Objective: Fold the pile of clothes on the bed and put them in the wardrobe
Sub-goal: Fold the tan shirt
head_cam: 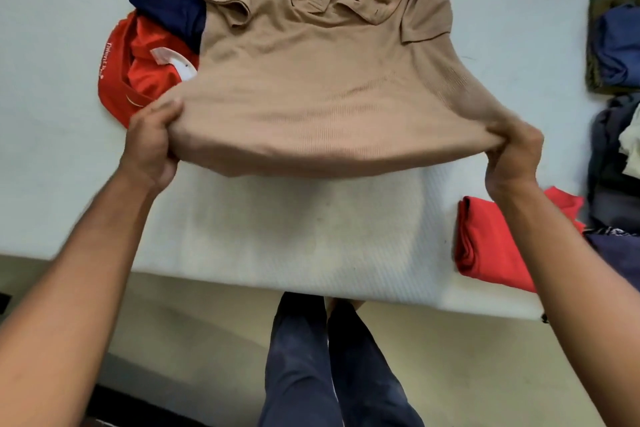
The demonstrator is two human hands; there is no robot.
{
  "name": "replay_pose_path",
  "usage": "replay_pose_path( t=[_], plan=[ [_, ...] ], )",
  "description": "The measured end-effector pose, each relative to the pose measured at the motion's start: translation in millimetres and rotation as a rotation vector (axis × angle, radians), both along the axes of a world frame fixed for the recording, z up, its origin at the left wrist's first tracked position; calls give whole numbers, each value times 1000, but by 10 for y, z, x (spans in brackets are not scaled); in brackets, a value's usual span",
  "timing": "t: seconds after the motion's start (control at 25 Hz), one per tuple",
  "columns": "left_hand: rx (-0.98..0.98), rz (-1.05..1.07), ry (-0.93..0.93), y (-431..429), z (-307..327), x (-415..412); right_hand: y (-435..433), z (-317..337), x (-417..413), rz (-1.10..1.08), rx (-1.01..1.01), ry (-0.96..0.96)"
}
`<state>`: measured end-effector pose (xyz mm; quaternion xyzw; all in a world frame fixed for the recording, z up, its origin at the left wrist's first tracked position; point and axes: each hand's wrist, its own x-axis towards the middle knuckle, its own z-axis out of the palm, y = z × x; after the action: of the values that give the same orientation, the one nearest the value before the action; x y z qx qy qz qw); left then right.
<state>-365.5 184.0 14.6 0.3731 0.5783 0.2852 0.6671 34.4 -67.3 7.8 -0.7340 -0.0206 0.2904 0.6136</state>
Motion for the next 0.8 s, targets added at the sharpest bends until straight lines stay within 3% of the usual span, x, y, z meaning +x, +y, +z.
replay_pose_path(
  t=[0.16, 0.24, 0.32, 0.4, 0.52, 0.64, 0.8],
  plan=[
    [-161, -306, 401, 123, -391, 86, 251, -250, 18, 237, -344, 37],
    [-296, -547, 488, -102, -606, -17, 107, -485, -84, 442, -574, 36],
    [-404, -664, 514, -413, -761, -131, -152, -678, -233, 532, -668, 71],
    [-406, -560, 478, -704, -879, -217, -389, -790, -343, 502, -581, 90],
    [-338, -230, 480, -980, -1031, -331, -519, -940, -369, 483, -469, -1],
    [-434, 105, 243, -1003, -1063, -343, -381, -1007, -329, 476, -484, -75],
    [-497, 313, -78, -896, -1029, -198, -99, -976, -284, 484, -396, -68]
  ],
)
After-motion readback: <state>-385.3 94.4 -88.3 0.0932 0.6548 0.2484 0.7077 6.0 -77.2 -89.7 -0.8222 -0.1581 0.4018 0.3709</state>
